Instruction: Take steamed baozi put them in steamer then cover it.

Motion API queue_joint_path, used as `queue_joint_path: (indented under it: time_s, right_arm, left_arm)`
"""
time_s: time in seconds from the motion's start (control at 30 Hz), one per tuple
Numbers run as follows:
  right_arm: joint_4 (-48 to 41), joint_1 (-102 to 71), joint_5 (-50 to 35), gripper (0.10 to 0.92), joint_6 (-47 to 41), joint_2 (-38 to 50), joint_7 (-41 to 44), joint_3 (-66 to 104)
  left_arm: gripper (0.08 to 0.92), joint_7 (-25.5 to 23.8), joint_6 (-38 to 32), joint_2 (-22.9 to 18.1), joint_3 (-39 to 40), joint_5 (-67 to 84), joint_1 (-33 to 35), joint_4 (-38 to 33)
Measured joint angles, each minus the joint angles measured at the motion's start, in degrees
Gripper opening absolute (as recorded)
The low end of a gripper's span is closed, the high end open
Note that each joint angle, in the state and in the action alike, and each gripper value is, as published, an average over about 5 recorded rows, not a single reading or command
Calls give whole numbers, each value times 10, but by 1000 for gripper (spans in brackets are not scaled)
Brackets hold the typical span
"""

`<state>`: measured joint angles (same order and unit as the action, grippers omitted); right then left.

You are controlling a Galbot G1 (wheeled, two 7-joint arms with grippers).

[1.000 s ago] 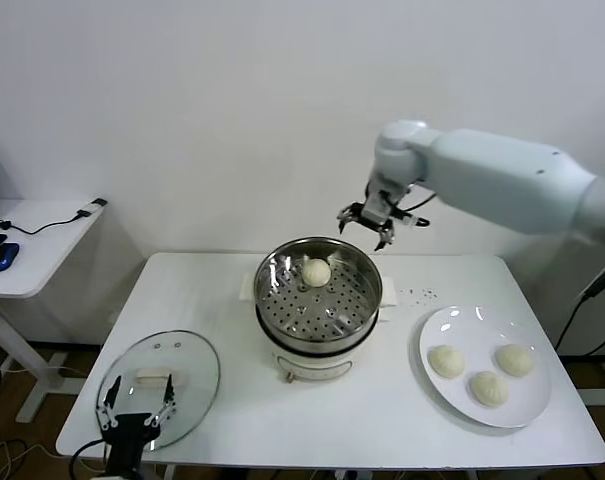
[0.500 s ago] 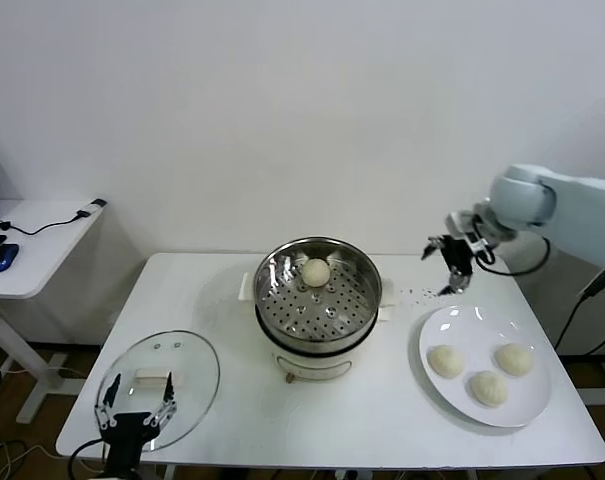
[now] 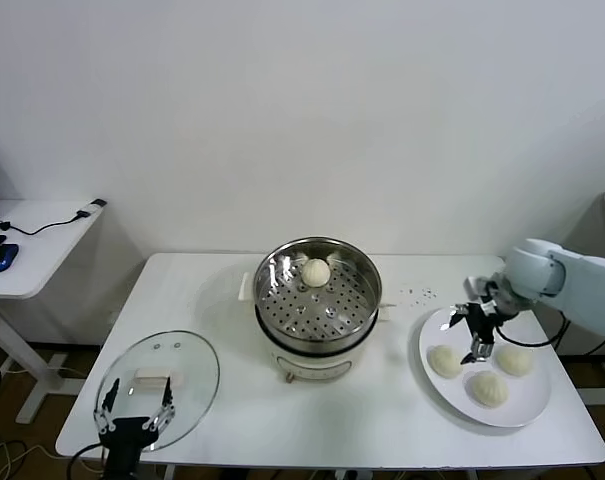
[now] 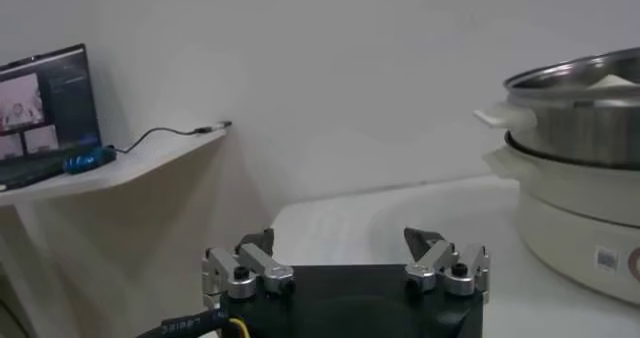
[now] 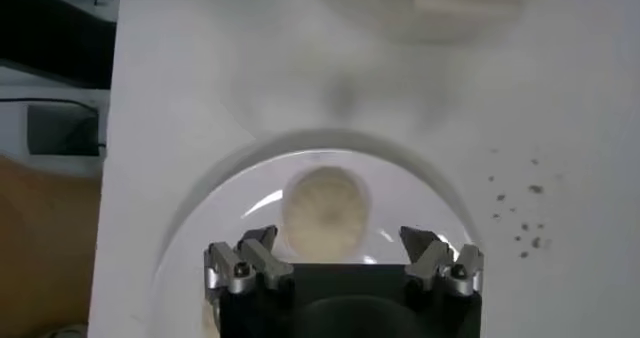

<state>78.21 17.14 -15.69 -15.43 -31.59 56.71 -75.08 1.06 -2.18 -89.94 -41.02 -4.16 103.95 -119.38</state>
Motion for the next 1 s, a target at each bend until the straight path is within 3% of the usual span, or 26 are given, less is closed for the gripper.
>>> queue_joint_path:
  time_s: [0.47, 0.8, 1.0]
  right_arm:
    - [-66, -98, 42, 811, 1, -44, 1, 83]
    - [-82, -107, 48, 567, 3, -53, 14, 96]
    - [-79, -100, 42, 535, 2, -49, 17, 94]
  left_arm:
    - [823, 1, -2, -1, 5, -5, 3, 5]
    - [823, 1, -3, -1, 6, -4, 7, 3]
    - [823, 1, -4, -1, 6, -3, 11, 2]
